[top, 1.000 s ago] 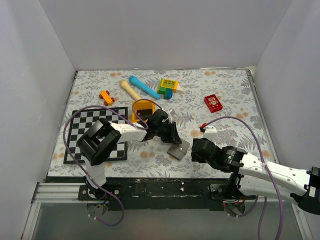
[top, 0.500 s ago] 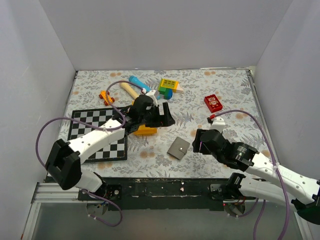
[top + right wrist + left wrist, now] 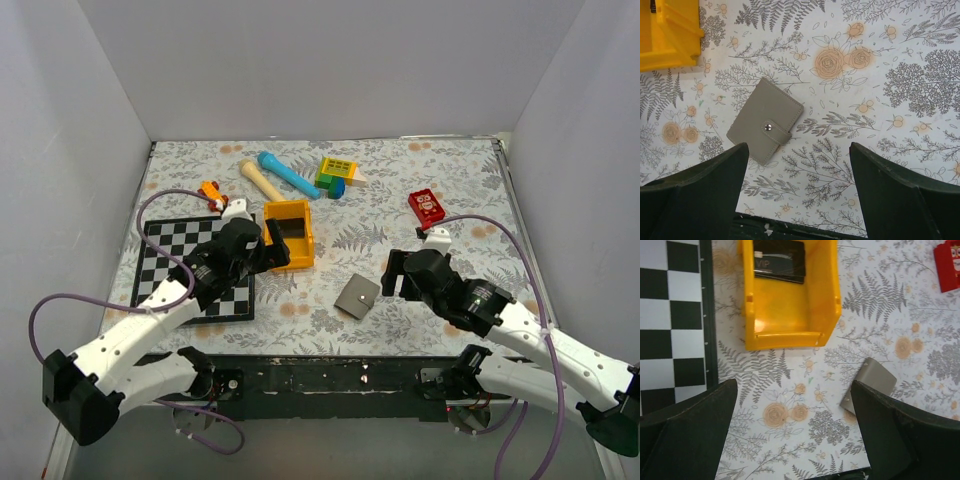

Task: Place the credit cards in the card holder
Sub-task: Reset both arms

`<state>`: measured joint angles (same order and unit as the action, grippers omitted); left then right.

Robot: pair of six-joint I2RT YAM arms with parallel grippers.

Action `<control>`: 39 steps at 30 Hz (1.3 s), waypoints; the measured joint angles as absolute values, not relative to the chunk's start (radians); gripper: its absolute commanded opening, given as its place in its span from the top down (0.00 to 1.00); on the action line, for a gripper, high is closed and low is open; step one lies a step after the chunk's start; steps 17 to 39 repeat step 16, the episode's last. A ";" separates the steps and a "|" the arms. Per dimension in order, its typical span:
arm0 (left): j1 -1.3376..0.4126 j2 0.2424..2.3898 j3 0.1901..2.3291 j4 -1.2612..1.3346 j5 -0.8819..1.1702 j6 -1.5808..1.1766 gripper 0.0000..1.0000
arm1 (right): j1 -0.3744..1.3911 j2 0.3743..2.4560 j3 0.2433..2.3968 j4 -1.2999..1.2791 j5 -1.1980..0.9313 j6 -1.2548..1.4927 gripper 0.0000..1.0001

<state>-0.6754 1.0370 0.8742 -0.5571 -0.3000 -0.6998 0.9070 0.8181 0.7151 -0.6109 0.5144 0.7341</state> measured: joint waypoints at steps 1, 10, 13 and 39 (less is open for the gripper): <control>-0.675 1.022 0.860 -0.568 -0.312 -0.707 0.02 | 0.906 0.816 0.712 -0.603 0.515 0.729 0.09; -0.675 0.901 0.808 -0.615 -0.394 -0.748 0.02 | 0.905 0.811 0.702 -0.593 0.516 0.704 0.09; -0.675 0.877 0.803 -0.614 -0.404 -0.755 0.02 | 0.905 0.807 0.697 -0.591 0.517 0.701 0.10; -0.675 0.858 0.789 -0.616 -0.408 -0.759 0.02 | 0.905 0.796 0.683 -0.592 0.516 0.701 0.09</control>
